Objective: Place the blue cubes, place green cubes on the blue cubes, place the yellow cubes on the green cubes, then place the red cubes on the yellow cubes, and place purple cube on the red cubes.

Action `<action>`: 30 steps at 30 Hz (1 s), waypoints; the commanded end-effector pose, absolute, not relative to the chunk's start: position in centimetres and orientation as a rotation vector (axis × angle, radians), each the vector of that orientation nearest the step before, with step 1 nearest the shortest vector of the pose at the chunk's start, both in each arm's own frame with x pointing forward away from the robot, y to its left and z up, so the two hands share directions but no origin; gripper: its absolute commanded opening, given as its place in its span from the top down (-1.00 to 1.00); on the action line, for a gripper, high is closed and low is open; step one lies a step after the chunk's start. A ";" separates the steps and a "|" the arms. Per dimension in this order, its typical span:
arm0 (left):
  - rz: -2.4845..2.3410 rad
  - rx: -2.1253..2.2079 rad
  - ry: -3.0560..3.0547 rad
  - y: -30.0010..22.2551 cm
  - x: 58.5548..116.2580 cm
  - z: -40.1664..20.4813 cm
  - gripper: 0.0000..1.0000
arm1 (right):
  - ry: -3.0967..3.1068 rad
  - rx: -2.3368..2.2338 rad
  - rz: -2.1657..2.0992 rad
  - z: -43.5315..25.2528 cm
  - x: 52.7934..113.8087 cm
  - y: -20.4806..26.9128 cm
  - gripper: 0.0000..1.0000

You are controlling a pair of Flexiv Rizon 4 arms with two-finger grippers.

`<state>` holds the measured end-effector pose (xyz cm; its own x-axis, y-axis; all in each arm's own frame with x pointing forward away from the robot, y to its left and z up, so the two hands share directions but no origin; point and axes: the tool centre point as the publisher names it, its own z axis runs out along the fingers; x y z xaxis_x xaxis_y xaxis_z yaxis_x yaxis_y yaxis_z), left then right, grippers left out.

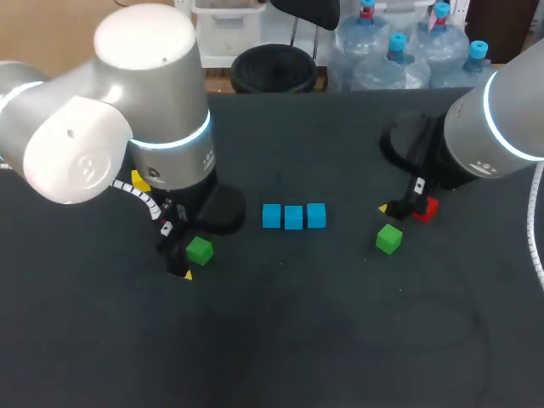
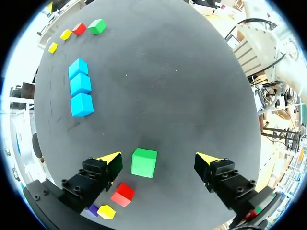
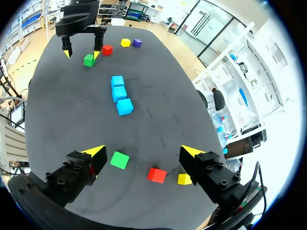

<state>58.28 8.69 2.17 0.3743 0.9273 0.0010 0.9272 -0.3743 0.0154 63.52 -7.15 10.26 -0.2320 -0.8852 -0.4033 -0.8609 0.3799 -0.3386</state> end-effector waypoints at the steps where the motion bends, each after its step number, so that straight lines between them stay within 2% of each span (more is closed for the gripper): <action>1: 0.013 2.595 1.748 8.8 58.3 2.2 -1.00 | 2.105 -1.487 -0.068 10.1 63.3 -7.2 -1.00; 16: 0.113 2.590 1.659 8.8 61.2 1.8 -1.00 | 2.105 -1.487 -0.068 10.1 63.3 -7.2 -1.00; 30: 0.035 2.679 1.605 8.7 61.1 1.1 -1.00 | 2.105 -1.487 -0.068 10.1 63.3 -7.2 -1.00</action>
<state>60.52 8.97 1.42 0.4748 0.8800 0.0120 0.8791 -0.4748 0.0412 63.52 -7.15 10.26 -0.2320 -0.8852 -0.4033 -0.8609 0.3799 -0.3386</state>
